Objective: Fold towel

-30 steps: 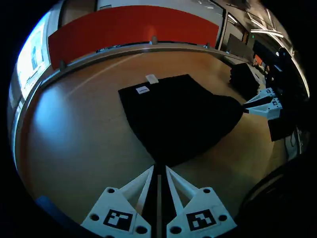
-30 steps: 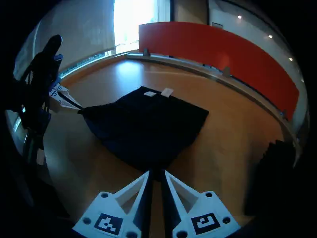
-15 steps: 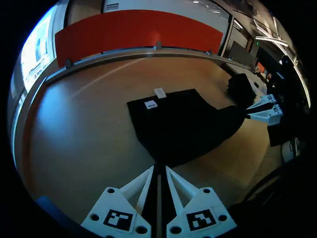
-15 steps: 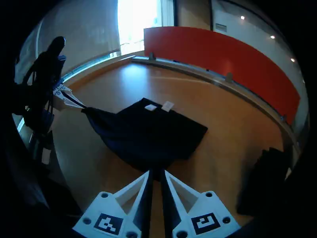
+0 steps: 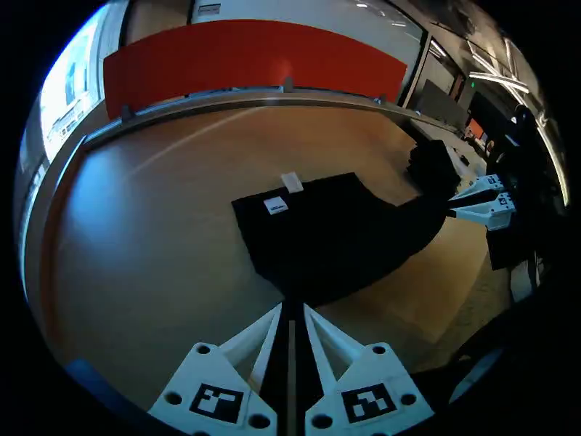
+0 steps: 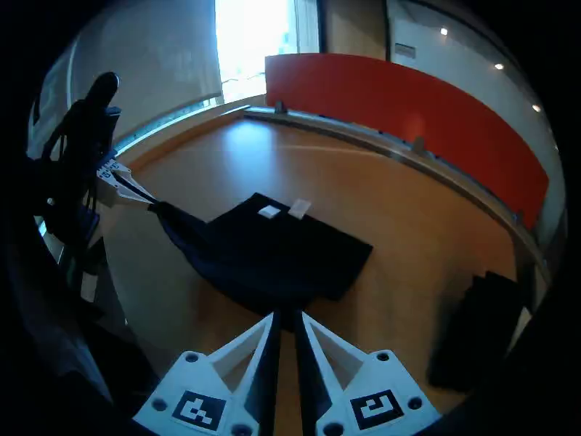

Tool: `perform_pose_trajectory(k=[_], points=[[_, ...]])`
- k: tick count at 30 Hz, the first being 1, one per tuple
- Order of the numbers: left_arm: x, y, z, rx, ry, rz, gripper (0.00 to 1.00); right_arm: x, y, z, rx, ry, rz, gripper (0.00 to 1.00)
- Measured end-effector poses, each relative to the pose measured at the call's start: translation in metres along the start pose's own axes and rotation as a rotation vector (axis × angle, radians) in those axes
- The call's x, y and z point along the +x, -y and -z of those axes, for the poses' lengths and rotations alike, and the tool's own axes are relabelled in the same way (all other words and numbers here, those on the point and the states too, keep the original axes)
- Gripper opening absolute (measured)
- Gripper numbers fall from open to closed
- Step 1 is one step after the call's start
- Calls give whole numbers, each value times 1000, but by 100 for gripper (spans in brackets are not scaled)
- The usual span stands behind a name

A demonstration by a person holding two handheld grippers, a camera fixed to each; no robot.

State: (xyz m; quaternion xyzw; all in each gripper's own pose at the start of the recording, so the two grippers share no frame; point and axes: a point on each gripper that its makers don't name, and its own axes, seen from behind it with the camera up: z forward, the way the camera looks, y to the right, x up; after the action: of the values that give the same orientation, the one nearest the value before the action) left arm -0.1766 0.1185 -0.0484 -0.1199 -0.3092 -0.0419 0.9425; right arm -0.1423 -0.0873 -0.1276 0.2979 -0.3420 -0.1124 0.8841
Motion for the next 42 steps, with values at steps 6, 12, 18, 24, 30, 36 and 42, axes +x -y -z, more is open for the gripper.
perform_pose_trajectory(k=[6,12,18,24,30,36,42], points=[[11,3,-6,8,-13,12,5,3,-6,-7,-4,6,-9,13],[27,10,-18,13,-22,9,5,10,-19,-20,-5,17,-16,13],[39,19,-36,20,-18,3,5,13,-34,-36,1,37,-26,13],[53,27,-53,21,-24,15,5,17,-51,-53,-1,50,-39,13],[67,36,-72,18,-27,34,5,20,-66,-70,-3,62,-60,13],[77,44,-91,17,-24,34,5,21,-79,-86,-8,71,-86,13],[77,50,-107,19,-8,34,5,18,-85,-98,-7,86,-89,13]])
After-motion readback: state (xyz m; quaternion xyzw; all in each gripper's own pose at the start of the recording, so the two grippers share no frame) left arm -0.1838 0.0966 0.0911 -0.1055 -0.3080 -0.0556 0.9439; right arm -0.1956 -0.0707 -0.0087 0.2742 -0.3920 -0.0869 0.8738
